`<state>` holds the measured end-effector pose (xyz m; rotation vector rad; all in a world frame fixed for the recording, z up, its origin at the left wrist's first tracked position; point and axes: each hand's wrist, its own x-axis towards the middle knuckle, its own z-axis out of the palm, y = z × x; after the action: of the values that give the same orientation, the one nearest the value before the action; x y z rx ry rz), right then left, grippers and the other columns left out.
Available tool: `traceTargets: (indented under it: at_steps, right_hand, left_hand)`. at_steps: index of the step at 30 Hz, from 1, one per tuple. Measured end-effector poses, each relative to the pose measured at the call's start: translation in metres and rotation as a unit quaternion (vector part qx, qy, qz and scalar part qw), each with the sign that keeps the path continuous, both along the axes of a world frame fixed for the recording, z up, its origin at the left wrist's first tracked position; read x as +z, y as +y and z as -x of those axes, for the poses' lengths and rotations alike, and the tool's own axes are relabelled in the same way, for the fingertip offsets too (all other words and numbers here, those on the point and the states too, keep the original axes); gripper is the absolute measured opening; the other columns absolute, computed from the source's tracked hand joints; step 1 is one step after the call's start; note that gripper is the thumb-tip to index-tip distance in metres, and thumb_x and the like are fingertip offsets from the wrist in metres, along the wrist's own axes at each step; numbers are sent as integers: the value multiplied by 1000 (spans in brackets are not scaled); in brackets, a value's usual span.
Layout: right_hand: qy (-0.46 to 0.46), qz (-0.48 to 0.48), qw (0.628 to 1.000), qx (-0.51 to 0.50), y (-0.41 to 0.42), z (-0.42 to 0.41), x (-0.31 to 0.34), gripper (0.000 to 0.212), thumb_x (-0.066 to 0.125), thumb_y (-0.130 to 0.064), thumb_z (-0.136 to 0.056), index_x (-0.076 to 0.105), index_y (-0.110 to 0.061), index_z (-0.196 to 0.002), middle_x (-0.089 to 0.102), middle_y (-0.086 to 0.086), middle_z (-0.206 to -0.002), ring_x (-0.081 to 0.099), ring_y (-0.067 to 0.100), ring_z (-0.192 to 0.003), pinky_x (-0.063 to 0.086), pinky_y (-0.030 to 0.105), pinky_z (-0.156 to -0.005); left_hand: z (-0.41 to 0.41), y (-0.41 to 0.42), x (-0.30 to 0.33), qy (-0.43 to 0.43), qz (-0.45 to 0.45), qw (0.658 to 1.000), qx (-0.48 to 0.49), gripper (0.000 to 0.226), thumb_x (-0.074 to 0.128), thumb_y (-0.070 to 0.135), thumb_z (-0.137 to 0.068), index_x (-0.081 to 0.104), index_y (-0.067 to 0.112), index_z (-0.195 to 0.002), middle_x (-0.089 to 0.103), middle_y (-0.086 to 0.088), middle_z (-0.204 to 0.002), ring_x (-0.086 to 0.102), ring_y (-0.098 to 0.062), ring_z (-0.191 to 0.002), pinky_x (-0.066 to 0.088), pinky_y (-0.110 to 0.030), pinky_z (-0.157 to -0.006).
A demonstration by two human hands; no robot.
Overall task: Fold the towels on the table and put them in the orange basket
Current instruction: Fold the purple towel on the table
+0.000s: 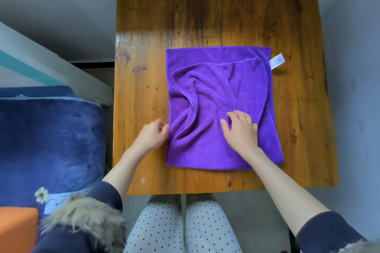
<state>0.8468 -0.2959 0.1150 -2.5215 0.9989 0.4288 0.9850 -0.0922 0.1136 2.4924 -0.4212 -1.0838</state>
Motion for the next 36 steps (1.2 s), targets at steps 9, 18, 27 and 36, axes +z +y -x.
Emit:
traceTargets:
  at_steps: [9, 18, 27, 36]
  right_hand:
    - [-126, 32, 989, -76, -114, -62, 11, 36, 42, -19, -97, 49, -7, -130, 47, 18, -131, 41, 34, -122, 34, 43, -98]
    - [-45, 74, 995, 43, -173, -89, -15, 43, 46, -14, -93, 43, -16, -136, 33, 8, -146, 26, 27, -133, 24, 46, -107]
    - [-128, 21, 992, 5, -199, -84, 12, 18, 63, -31, -87, 55, -17, -80, 58, 5, -99, 49, 26, -100, 39, 34, -82]
    - [-250, -244, 920, -180, -238, -66, 35, 15, 63, -10, -86, 64, -21, -77, 61, -6, -75, 54, 0, -66, 43, 9, -59]
  left_hand:
    - [-79, -99, -9, -175, 93, 980, 17, 31, 48, 14, -93, 50, 3, -122, 51, -22, -118, 54, -38, -103, 39, -39, -94]
    - [-119, -127, -21, -157, -2, 987, -40, 19, 65, 24, -85, 66, 9, -96, 63, -12, -89, 55, -33, -93, 37, -32, -76]
    - [-128, -108, 13, 145, 262, 936, 185, 6, 65, 18, -85, 68, 15, -81, 65, 1, -79, 58, -9, -75, 48, -25, -76]
    - [-153, -106, 37, 201, 357, 893, 185, 14, 62, 22, -79, 74, 15, -81, 70, 4, -74, 61, -4, -63, 50, -14, -56]
